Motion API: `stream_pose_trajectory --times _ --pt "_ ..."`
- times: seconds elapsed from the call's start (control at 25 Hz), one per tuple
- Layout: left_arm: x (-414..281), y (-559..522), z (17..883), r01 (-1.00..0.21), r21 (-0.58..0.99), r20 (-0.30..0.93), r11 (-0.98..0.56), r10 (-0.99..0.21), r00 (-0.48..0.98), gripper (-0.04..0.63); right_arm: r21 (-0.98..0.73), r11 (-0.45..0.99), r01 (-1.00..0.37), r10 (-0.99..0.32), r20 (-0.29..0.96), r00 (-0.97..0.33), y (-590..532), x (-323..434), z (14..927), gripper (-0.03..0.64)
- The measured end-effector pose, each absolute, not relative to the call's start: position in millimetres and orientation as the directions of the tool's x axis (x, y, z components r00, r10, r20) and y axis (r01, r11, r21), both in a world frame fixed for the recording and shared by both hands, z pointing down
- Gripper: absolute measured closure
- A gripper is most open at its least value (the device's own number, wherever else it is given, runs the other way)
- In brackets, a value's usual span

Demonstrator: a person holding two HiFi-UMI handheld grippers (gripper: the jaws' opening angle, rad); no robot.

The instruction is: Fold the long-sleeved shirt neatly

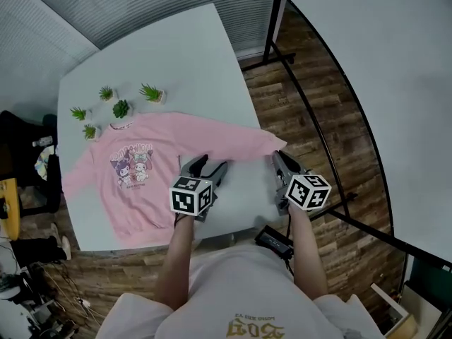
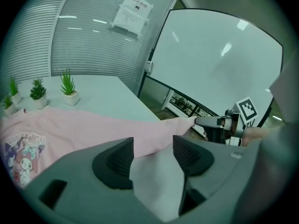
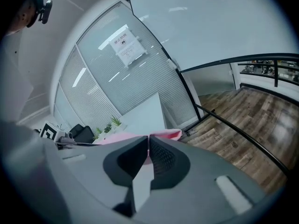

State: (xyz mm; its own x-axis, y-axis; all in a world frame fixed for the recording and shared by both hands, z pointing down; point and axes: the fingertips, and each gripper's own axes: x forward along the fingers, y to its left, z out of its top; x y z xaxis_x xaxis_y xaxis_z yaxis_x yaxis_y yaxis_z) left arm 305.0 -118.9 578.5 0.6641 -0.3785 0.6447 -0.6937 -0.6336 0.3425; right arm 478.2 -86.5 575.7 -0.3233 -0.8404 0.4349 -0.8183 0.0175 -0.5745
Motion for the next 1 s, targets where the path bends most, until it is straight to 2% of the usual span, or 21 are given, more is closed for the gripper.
stream_pose_trajectory --times 0.48,1.0 --pt "260.2 -124.7 537.1 -0.745 0.358 0.598 -0.563 -0.475 0.646 0.305 -0.569 0.072 -0.819 -0.859 0.383 -0.341 -95.8 462.4 543.2 0.597" --pt "224.0 -141.4 514.5 -0.801 0.329 0.572 -0.500 -0.569 0.590 0.311 -0.567 0.139 -0.812 -0.866 0.329 -0.378 -114.1 442.6 516.3 0.597"
